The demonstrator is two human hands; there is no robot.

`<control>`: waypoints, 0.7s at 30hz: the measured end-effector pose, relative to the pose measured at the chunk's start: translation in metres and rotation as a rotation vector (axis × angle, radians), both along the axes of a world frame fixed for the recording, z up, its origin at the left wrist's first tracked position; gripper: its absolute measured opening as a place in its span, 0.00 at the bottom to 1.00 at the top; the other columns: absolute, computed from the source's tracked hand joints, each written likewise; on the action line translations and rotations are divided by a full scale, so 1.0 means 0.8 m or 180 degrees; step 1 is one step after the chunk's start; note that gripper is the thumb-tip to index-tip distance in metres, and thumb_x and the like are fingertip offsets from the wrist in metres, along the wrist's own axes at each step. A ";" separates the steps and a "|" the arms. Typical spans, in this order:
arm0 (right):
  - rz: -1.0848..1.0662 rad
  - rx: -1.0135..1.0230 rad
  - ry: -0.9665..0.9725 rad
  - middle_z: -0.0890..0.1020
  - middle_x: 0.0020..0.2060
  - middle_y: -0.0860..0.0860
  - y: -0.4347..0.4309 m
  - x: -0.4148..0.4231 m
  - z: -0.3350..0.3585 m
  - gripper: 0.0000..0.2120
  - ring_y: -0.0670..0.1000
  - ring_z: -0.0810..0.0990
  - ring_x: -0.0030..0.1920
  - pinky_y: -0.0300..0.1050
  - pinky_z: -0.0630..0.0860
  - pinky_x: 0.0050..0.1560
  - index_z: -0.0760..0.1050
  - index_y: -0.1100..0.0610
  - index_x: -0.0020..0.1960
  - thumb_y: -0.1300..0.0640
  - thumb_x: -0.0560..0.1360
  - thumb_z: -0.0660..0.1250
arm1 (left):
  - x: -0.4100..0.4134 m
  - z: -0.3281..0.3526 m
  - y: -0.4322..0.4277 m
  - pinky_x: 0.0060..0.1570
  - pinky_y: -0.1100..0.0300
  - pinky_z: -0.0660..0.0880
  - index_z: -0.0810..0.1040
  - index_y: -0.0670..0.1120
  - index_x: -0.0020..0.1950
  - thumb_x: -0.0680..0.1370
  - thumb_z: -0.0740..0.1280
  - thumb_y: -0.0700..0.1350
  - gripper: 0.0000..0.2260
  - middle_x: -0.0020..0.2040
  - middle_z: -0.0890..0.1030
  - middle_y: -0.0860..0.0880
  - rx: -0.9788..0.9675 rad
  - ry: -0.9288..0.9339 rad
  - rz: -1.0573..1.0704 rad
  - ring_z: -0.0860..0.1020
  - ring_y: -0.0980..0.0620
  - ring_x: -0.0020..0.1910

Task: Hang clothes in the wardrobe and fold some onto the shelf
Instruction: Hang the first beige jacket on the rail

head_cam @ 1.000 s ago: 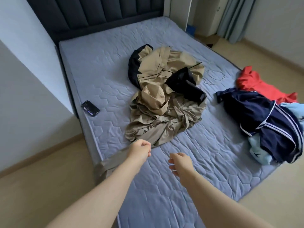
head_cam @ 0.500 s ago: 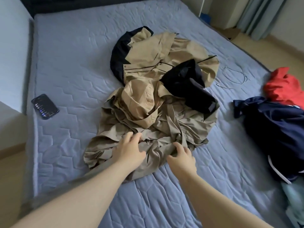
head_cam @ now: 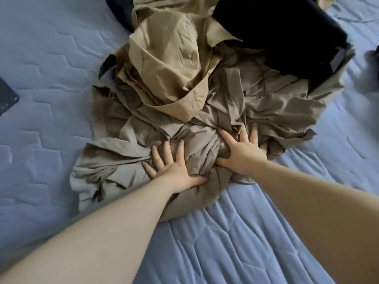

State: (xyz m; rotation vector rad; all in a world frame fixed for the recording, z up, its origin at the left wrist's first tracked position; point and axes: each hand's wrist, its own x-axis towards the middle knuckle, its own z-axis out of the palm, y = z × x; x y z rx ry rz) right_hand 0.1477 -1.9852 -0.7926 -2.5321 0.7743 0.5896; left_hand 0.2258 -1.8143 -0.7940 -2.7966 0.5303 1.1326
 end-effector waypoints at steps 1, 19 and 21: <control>0.0006 0.0009 -0.0024 0.36 0.75 0.46 -0.001 0.003 -0.003 0.41 0.60 0.29 0.72 0.71 0.53 0.67 0.43 0.32 0.72 0.33 0.68 0.64 | 0.001 -0.007 -0.004 0.64 0.32 0.35 0.25 0.59 0.70 0.58 0.62 0.77 0.58 0.71 0.25 0.50 0.0050 -0.0079 -0.0006 0.26 0.39 0.69; -0.0225 -0.0226 0.0033 0.77 0.54 0.63 0.093 -0.104 0.060 0.12 0.64 0.76 0.54 0.49 0.72 0.49 0.74 0.65 0.54 0.67 0.74 0.56 | -0.068 0.040 0.071 0.50 0.53 0.63 0.76 0.35 0.50 0.78 0.61 0.41 0.09 0.55 0.76 0.35 -0.1542 -0.0518 -0.0644 0.73 0.39 0.56; -0.0223 -0.0130 0.0254 0.77 0.54 0.63 0.135 -0.152 0.067 0.12 0.63 0.76 0.55 0.49 0.73 0.50 0.74 0.65 0.54 0.66 0.74 0.56 | -0.114 0.049 0.100 0.52 0.54 0.63 0.76 0.36 0.51 0.78 0.61 0.41 0.09 0.55 0.76 0.36 -0.1478 -0.0358 -0.0670 0.73 0.40 0.57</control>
